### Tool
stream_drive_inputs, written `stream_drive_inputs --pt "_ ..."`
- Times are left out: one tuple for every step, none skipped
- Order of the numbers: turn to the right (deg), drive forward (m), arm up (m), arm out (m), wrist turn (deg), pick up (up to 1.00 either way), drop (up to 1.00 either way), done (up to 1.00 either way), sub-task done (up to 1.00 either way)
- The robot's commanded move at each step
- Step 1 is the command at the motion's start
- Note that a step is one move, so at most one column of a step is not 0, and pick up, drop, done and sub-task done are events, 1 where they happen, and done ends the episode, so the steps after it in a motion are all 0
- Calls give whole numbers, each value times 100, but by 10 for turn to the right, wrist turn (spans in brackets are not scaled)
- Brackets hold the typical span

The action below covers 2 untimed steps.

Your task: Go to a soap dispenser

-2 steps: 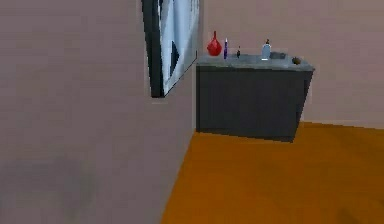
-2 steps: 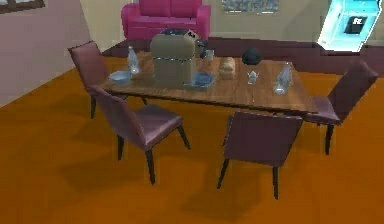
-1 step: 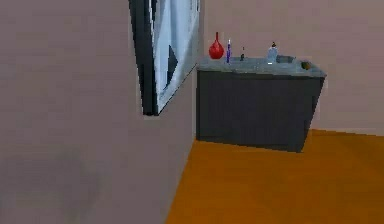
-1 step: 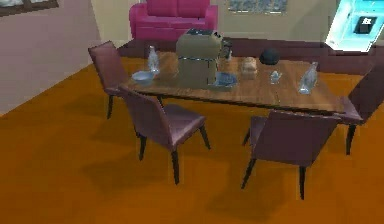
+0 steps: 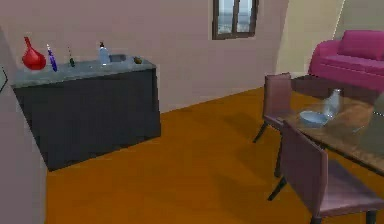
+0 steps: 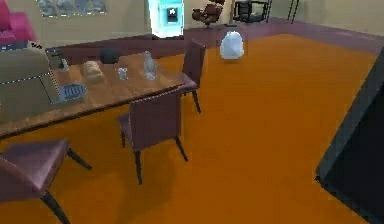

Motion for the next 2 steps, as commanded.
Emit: stream_drive_inputs --pt "450 0 0 0 0 0 0 0 0" --pt "150 0 0 0 0 0 0 0 0"
